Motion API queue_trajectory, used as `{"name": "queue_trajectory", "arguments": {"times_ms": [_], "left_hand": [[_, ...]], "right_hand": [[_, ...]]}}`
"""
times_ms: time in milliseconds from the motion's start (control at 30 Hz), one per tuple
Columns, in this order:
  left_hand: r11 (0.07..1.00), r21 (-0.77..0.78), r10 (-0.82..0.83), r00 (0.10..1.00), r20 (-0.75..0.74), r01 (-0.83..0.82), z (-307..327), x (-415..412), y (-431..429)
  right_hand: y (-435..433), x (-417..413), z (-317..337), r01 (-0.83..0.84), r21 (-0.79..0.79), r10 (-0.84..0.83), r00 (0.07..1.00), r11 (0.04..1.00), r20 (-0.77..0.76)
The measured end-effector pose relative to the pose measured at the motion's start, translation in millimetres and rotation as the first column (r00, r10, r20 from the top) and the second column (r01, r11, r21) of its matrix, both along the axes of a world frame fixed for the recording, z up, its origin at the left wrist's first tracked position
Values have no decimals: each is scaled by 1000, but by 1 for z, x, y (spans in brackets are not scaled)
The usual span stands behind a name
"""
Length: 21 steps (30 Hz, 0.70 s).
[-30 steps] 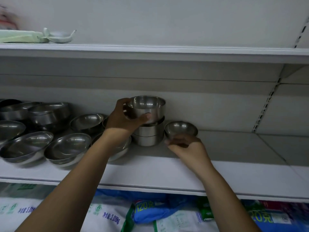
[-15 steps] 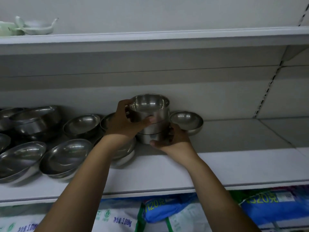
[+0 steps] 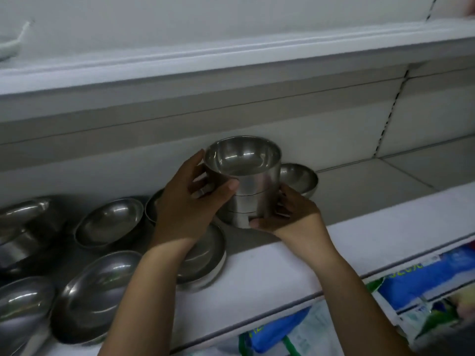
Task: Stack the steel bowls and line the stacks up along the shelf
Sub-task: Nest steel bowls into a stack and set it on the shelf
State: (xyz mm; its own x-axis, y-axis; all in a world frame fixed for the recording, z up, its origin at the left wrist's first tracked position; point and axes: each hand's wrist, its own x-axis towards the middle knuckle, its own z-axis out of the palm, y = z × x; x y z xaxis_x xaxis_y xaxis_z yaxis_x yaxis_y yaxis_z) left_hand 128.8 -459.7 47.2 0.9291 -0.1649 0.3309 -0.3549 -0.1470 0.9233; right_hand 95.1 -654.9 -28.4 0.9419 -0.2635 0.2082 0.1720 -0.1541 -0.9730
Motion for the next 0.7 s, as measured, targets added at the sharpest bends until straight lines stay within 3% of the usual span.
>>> {"name": "queue_trajectory", "arguments": {"times_ms": [367,700], "left_hand": [[971,-13,-237,970,45,238,4,-4,-18],[972,-25,-228,965,128,233,12,-52,-98]], "right_hand": [[-18,-54,16,169,-4,-169,986,986,-13],[-89,-108,31,207,19,-207,978,978,27]]}}
